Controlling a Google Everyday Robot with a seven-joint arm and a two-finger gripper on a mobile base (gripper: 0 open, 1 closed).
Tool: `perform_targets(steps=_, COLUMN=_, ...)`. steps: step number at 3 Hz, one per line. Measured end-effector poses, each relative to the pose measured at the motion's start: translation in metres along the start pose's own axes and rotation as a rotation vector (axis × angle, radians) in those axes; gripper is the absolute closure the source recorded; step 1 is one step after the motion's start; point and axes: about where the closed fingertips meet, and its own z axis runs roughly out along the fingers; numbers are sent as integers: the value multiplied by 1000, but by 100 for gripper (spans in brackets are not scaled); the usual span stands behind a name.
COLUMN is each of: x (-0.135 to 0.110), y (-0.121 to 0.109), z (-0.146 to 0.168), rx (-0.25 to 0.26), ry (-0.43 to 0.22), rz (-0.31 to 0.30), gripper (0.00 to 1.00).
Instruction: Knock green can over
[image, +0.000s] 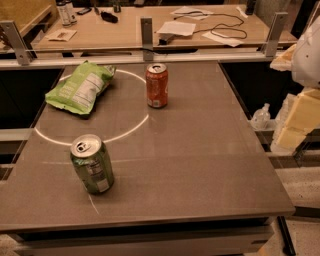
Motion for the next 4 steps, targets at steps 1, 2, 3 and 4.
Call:
perform_targets(steps=1, x=0, y=0, z=0, rx=0, ry=0, rz=0, gripper=0)
perform_targets(steps=2, x=-1, y=0, z=-1, rx=2, ry=-24, rz=14, gripper=0)
perform_targets(steps=3, x=-3, y=-1, z=-1, rx=-12, ry=-123, rz=50, gripper=0)
perform_targets(steps=4, x=9, y=-6, z=7, rx=-12, ry=-296, rz=112, gripper=0)
